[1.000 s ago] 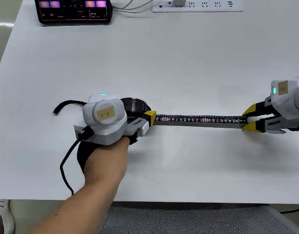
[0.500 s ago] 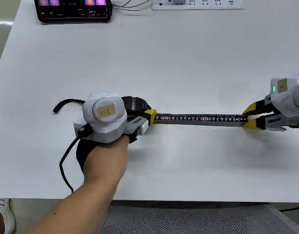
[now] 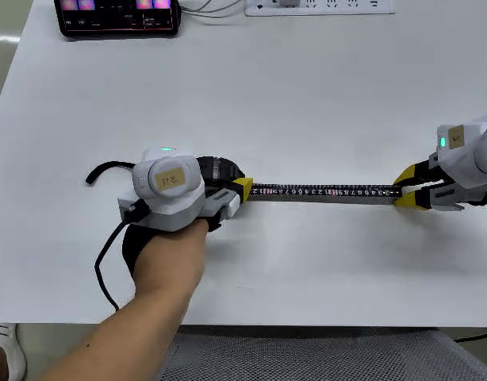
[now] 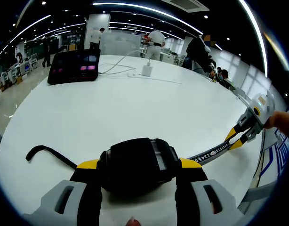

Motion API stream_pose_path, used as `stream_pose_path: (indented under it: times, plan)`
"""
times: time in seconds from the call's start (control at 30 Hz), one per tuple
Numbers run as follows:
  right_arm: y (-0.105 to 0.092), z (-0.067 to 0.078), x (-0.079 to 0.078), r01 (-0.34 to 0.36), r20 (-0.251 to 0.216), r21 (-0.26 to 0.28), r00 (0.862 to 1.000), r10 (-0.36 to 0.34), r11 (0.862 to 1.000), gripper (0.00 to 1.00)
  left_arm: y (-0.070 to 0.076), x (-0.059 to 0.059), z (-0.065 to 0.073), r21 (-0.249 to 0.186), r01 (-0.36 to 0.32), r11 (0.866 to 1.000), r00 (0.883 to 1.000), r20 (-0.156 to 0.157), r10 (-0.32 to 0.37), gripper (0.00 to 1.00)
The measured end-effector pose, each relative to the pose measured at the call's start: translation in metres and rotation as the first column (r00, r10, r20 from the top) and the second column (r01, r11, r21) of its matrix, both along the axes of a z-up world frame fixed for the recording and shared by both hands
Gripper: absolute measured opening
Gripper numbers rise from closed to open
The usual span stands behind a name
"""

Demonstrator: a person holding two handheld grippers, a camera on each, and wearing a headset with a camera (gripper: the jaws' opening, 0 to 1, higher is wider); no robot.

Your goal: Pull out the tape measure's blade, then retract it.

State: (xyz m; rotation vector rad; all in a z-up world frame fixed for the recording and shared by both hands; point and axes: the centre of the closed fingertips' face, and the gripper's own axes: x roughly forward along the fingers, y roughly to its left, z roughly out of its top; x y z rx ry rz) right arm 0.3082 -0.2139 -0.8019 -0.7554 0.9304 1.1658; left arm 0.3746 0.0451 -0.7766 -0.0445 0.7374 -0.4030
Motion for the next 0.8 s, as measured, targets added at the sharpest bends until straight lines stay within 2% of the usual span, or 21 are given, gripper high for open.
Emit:
stream_pose_path:
  times: [0.8]
  plan:
    - [0.029, 0.005, 0.009, -0.018, -0.012, 0.042, 1.000, 0.019, 0.999, 0.10, 0.000, -0.003, 0.002, -0.032, -0.002, 0.999, 1.000, -0.010, 0.002, 0.58]
